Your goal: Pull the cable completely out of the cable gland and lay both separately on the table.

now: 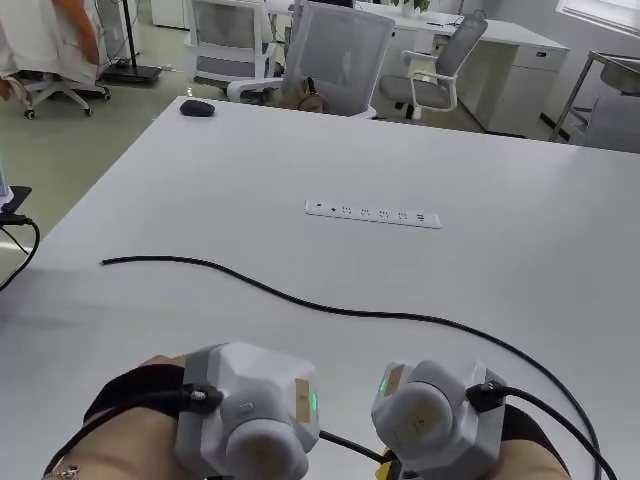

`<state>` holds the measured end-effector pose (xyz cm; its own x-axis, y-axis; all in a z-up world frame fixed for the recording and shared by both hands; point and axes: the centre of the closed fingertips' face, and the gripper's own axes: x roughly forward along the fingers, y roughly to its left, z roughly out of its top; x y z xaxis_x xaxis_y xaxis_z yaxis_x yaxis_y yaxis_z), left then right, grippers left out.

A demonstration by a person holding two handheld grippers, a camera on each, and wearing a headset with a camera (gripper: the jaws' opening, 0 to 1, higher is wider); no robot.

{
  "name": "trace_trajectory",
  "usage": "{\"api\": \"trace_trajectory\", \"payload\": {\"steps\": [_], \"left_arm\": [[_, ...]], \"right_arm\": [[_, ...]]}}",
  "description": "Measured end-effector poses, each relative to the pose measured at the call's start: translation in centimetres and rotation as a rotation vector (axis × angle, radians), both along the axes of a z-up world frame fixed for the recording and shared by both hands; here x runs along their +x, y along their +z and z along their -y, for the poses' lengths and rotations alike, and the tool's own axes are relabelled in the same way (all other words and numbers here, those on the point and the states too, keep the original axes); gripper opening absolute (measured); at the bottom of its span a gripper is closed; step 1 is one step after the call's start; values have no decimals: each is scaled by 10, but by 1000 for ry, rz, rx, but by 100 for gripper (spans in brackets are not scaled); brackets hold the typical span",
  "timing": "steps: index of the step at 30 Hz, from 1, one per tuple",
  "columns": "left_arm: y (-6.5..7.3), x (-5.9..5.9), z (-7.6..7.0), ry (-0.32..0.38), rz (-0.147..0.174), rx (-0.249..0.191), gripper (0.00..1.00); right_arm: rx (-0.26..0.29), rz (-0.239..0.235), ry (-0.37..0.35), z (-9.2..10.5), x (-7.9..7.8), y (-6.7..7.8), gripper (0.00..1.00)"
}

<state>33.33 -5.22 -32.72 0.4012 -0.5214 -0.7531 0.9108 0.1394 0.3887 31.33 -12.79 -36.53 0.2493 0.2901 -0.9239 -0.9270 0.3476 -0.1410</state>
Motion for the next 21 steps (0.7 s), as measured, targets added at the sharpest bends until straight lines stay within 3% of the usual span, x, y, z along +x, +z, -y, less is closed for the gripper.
{"api": "trace_trajectory", "payload": {"steps": [6,10,14,21], "left_arm": [[-2,-1,-1,-5,-1,9,18],[-3,1,-1,-6,-1,7,18],[-4,0,-1,-11,-2,14,18],[-5,2,-1,-11,-2,13,18]], "right_arm": [[-19,-12,16,1,-3,-2,10],[56,6,59,-17,-4,6,14],[86,56,119,-28,-2,14,16],[129,99,124,-35,4,24,13]]}}
